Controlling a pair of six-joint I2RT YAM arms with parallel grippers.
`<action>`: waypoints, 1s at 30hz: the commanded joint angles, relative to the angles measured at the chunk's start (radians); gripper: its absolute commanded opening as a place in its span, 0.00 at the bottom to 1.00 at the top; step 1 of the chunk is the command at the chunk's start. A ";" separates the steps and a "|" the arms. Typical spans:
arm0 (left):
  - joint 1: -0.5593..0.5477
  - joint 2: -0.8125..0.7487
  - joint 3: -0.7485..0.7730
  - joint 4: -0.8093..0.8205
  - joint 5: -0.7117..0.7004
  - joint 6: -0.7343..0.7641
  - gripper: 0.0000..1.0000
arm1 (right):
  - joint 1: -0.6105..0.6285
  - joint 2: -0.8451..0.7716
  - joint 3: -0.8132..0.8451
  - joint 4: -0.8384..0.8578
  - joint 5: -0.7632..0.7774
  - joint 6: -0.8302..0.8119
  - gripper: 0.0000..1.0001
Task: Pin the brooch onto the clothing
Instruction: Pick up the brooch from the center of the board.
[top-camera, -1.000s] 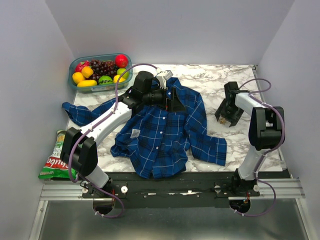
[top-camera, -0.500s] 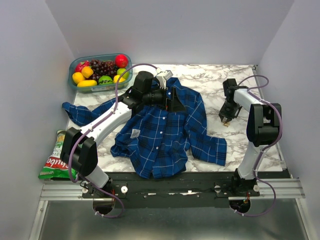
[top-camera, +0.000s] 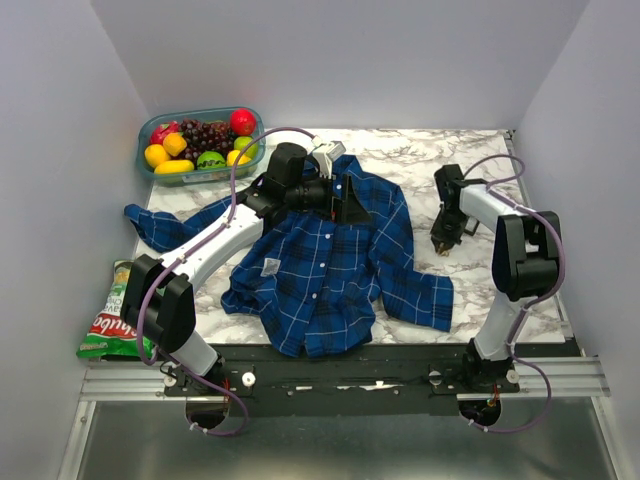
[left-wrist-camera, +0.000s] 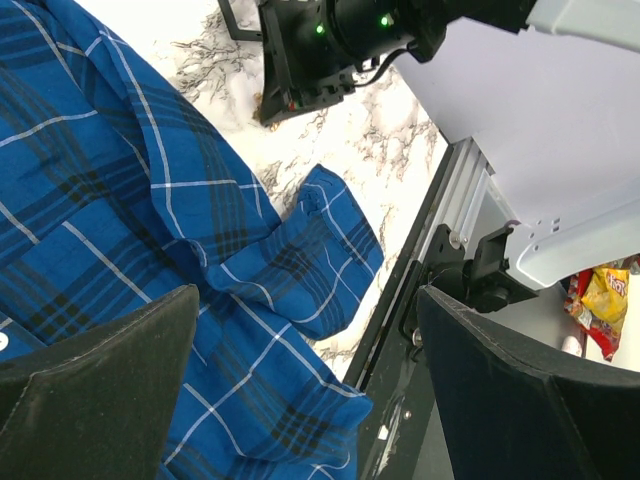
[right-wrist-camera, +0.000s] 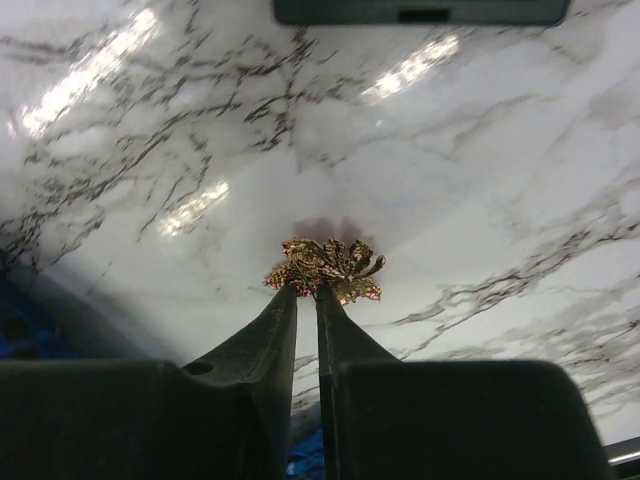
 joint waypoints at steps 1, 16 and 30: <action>0.003 -0.026 -0.010 0.016 0.020 -0.008 0.99 | 0.072 -0.003 -0.018 -0.007 -0.046 0.038 0.20; 0.003 -0.023 -0.010 0.015 0.020 -0.006 0.99 | 0.178 -0.076 -0.107 0.117 -0.099 0.149 0.01; 0.005 -0.026 -0.007 0.006 0.012 0.006 0.99 | 0.158 -0.245 -0.135 0.118 -0.045 0.143 0.00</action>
